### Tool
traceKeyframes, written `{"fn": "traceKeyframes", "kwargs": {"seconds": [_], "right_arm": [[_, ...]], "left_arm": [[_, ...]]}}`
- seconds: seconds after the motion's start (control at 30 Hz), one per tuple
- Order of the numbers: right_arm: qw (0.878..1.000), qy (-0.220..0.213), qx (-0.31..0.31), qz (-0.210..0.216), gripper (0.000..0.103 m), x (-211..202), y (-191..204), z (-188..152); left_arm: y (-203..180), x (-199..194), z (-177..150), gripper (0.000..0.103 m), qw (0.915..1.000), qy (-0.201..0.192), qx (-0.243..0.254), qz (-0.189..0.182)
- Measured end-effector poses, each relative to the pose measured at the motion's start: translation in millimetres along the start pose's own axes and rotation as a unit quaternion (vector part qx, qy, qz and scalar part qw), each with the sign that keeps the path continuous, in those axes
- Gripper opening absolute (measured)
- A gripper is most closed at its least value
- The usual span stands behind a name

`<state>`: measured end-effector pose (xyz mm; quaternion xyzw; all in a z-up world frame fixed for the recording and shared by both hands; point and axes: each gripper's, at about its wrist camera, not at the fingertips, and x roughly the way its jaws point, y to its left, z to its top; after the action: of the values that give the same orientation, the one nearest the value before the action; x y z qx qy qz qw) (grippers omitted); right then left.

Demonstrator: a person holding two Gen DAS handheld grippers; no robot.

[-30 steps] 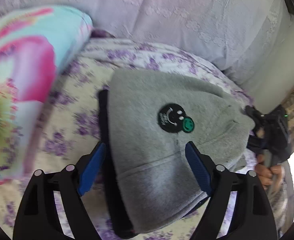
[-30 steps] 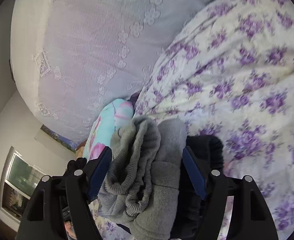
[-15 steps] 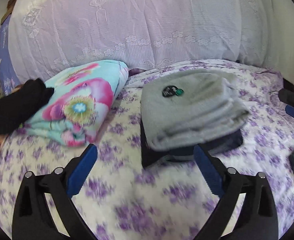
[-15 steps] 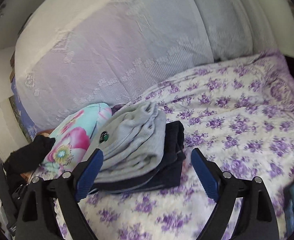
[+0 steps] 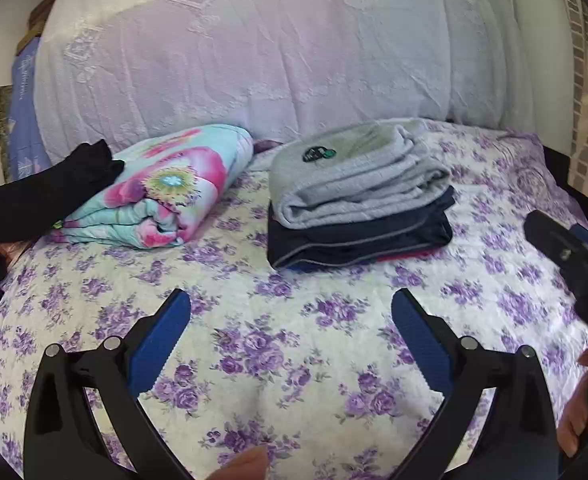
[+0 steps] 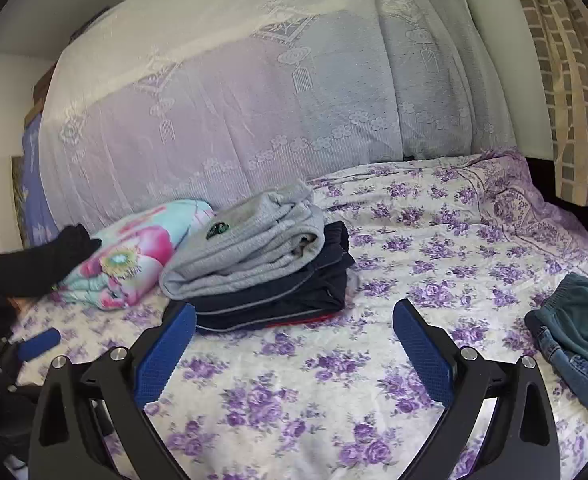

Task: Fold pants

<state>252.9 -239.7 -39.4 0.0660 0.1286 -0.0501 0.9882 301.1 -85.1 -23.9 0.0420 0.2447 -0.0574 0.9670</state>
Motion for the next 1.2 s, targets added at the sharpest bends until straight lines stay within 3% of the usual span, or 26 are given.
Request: {"fn": "traceKeyframes", "kwargs": {"seconds": [0.2, 0.7, 1.2], "right_arm": [[1.000, 0.024, -0.020, -0.001, 0.099, 10.1, 5.6, -9.2], [0.999, 0.018, -0.045, -0.009, 0.099, 5.2, 15.8, -11.3], [0.999, 0.022, -0.046, -0.008, 0.099, 7.2, 17.0, -12.8]], "left_arm": [[-2.1, 0.3, -3.0, 0.098, 0.9999, 0.001, 0.006, 0.009], [7.4, -5.7, -2.2, 0.098, 0.9998, 0.008, -0.015, 0.004], [5.6, -9.5, -3.2, 0.098, 1.0000, -0.001, -0.006, 0.000]]}}
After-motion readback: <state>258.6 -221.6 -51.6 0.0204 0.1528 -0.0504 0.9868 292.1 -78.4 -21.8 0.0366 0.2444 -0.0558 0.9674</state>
